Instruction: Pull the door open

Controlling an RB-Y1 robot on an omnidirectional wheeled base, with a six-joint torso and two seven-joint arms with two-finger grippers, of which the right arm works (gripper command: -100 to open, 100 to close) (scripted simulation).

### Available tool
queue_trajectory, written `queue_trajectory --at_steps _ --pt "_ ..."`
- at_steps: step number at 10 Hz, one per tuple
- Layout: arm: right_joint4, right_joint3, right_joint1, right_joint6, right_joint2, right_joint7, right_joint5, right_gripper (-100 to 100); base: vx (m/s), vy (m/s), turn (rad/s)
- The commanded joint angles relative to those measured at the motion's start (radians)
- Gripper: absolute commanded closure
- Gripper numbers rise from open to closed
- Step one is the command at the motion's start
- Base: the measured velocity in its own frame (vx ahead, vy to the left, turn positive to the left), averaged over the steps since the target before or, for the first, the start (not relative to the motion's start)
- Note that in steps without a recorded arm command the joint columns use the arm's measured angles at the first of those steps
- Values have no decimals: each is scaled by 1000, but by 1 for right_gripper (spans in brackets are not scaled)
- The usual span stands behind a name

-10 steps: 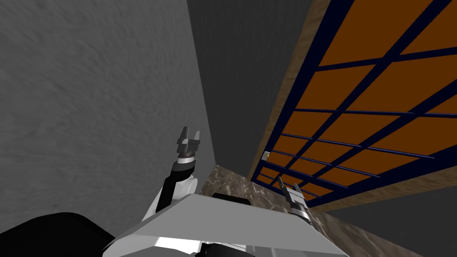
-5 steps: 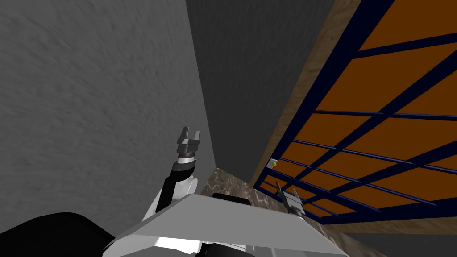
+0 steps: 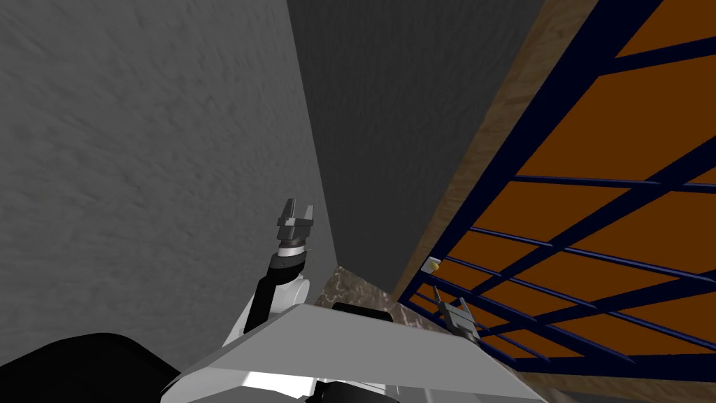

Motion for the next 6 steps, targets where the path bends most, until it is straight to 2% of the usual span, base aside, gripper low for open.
queue_trajectory --at_steps 1,2,4,5,6 --pt "16 -5 -7 -4 -28 3 -4 -100 166 -50 29" --pt "20 -8 -10 -2 -37 5 -6 -100 199 -36 31" --pt "30 -13 -17 1 -36 7 -10 -100 195 -57 35" --pt "34 -15 -20 2 -28 8 -12 -100 196 -46 28" --pt "39 -18 -24 4 -9 10 -14 -100 209 -73 19"
